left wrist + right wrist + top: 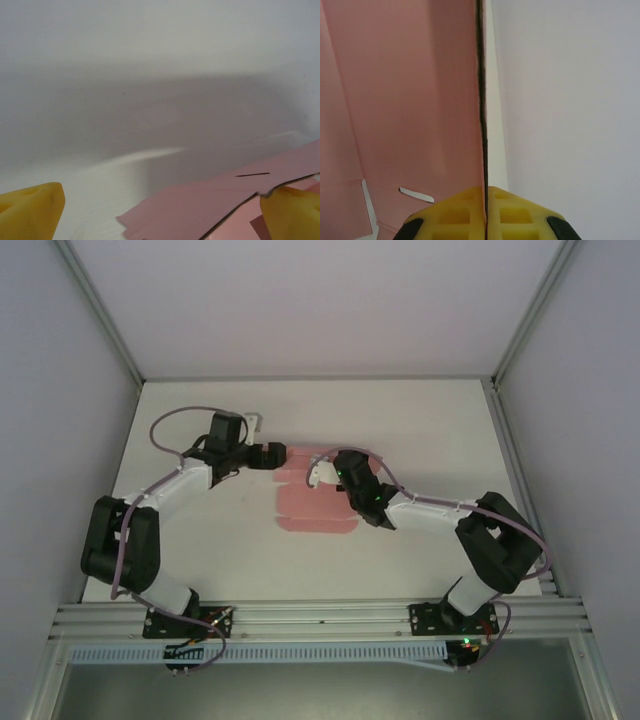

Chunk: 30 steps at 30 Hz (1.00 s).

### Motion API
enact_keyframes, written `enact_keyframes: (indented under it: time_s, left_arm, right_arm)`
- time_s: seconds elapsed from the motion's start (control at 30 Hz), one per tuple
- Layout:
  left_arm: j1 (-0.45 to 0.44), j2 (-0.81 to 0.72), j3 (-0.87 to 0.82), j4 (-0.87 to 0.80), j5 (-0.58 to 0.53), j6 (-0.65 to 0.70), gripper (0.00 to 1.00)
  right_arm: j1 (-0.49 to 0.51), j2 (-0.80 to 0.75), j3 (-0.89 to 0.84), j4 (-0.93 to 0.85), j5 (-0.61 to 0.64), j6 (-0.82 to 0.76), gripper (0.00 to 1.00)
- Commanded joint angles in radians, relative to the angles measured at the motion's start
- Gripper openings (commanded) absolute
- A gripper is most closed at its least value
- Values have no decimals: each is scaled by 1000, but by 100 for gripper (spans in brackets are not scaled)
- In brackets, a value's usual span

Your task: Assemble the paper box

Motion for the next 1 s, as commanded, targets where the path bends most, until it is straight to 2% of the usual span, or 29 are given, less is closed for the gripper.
enact_keyframes:
  time_s: [0.0,0.17,0.33,0.37,0.43,0.6,0.7,0.83,0.97]
  left_arm:
    - [-41,14,34,-2,-66,41,100]
    - [-85,20,29,34,-127,0,100]
    - [-145,38,3,175,-130,-145,100]
    - [-149,44,2,196,-98,-152,100]
    - [-148,49,20,184,-55,-154,100]
    - [-104,-20,5,121,-52,-111,100]
    - [-3,-99,-83,163,74,-114,100]
    - [156,-170,-242,309,370,-135,100]
    - [220,-162,-334,480,555,-157,100]
  right_arm:
    - [6,-21,19,-22,-14,67,5]
    - [9,-36,26,-68,-41,163,5]
    - [20,-54,17,-75,-103,223,4]
    - [21,-56,16,-74,-108,229,4]
    - [21,-58,14,-70,-110,235,4]
    - [11,-86,-3,-43,-74,234,3]
    - [-19,-121,1,-75,-93,271,2]
    - [-77,-194,-10,-143,-224,362,2]
    - [-107,-235,-20,-204,-337,401,3]
